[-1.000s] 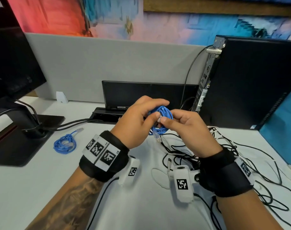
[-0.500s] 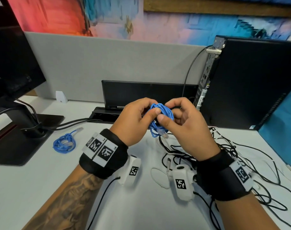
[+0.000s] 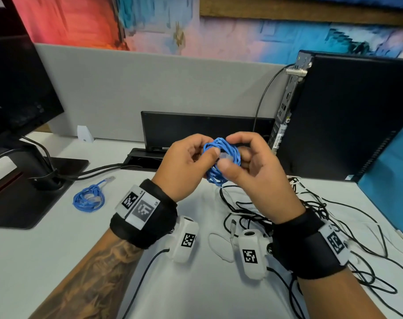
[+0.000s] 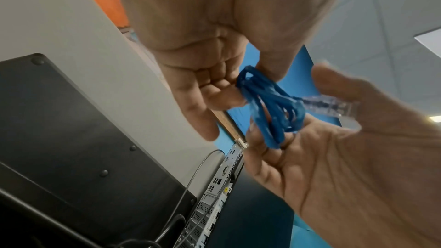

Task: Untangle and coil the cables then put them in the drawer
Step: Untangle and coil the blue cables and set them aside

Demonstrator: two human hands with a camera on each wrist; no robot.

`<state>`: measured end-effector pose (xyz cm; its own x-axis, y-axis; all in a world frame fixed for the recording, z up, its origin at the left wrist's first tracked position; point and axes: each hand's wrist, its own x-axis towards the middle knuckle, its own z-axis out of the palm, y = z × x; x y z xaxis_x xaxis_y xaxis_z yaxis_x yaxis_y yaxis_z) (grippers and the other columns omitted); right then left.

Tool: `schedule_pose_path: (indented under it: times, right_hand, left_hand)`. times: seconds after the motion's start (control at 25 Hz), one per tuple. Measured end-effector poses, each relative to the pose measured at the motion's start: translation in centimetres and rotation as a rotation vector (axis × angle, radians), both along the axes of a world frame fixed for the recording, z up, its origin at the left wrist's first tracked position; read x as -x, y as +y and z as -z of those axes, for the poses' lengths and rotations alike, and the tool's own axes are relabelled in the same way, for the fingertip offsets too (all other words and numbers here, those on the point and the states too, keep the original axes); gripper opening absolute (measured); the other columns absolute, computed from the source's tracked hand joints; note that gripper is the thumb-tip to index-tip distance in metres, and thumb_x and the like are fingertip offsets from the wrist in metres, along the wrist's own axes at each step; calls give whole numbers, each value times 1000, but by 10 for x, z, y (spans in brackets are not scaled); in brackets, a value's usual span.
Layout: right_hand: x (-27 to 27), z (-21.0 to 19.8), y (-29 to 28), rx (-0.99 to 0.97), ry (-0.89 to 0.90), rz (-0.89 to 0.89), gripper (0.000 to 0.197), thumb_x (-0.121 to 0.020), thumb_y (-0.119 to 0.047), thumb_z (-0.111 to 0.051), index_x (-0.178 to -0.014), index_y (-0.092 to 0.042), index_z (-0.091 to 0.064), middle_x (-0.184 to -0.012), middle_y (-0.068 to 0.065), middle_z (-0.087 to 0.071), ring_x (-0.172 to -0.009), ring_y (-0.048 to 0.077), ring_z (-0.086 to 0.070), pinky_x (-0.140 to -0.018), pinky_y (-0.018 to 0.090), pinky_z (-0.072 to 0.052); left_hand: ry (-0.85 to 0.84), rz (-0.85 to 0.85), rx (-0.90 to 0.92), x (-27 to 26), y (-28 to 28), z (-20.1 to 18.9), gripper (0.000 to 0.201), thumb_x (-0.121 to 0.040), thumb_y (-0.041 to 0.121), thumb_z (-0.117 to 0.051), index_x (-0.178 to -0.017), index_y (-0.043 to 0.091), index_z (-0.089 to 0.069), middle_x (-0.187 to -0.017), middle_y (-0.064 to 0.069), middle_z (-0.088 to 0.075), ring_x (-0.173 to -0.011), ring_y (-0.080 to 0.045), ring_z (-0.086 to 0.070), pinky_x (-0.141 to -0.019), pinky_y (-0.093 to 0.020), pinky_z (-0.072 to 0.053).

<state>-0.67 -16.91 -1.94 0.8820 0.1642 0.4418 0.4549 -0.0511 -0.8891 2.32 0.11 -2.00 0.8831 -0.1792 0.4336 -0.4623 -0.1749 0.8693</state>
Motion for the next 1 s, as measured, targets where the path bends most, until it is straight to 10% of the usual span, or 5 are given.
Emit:
schedule_pose_path:
  times: [0.16, 0.44, 0.76, 1.0]
  right_hand:
    - [-3, -3, -5, 22, 30, 176, 34, -86, -27, -77, -106, -9, -57, -82, 8, -75, -75, 19, -75, -65, 35, -59]
    - [-1, -6, -12, 27, -69, -14, 36, -85, 2, -76, -104, -20, -55, -98, 0, -67, -92, 16, -69, -76, 38, -61]
    - [0, -1, -5, 263, -254, 202, 16, -89, -14, -77, -103, -18, -71, -98, -6, -72, -92, 12, -70, -75, 24, -58]
    - [0, -6, -8, 108, -152, 289, 9, -101, -16, -58, -100, -8, -60, -82, 4, -74, -73, 16, -75, -63, 36, -62]
  left_hand:
    - [-40, 15, -40, 3, -3, -1, 13, -98, 17, -58, -104, 8, -66, -87, -10, -71, -76, -25, -71, -61, -39, -61]
    - [114, 50, 181, 4, -5, -5, 15, -96, 11, -61, -109, 5, -66, -92, -13, -74, -81, -25, -73, -65, -39, -61]
    - [316, 147, 328, 0, -2, -3, 14, -94, 13, -60, -100, 4, -68, -84, -9, -74, -75, -19, -71, -66, -28, -55]
    - [260, 215, 214, 2, -1, -3, 26, -94, 5, -61, -119, 8, -65, -99, -14, -75, -93, -28, -73, -78, -35, -59]
